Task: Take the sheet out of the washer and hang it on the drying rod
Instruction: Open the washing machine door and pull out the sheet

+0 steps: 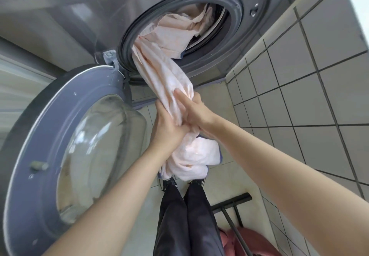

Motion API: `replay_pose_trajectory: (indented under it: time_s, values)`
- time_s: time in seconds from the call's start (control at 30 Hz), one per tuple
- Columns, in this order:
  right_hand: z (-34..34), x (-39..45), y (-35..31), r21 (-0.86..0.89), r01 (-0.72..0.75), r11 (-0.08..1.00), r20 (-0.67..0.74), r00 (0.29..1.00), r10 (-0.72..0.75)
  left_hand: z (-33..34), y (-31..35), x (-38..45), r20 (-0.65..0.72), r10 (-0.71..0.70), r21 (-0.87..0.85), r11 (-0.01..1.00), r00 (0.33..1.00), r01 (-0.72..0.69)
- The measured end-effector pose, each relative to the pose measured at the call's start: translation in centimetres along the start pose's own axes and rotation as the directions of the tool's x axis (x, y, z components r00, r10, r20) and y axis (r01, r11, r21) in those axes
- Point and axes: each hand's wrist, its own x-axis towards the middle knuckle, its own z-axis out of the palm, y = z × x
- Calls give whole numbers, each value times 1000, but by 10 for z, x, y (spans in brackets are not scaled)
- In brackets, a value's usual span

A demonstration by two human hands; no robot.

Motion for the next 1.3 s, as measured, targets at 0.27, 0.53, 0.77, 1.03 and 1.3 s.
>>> replay_pose_trajectory:
  time_s: [0.27,0.53,0.77,1.03,1.3]
  values:
    - [3,-9,16,-174,101,980,-117,986,-122,-20,-24,-18,293,136,-12,990,947,-138]
    - [6,-17,12,-172,205,964,-74,973,-220,-35,-20,24,427,-225,-450,787,876,421]
    - [24,-38,25,-695,366,619,-81,815,-574,-29,13,31,348,-199,-607,697,916,383]
    - [-1,-70,18,-834,491,252,227,722,-654,-30,32,23,-9,-405,-537,773,914,337]
    - [-16,-101,-54,-863,487,134,329,743,-584,-79,63,-40,-32,-147,3,989,989,147]
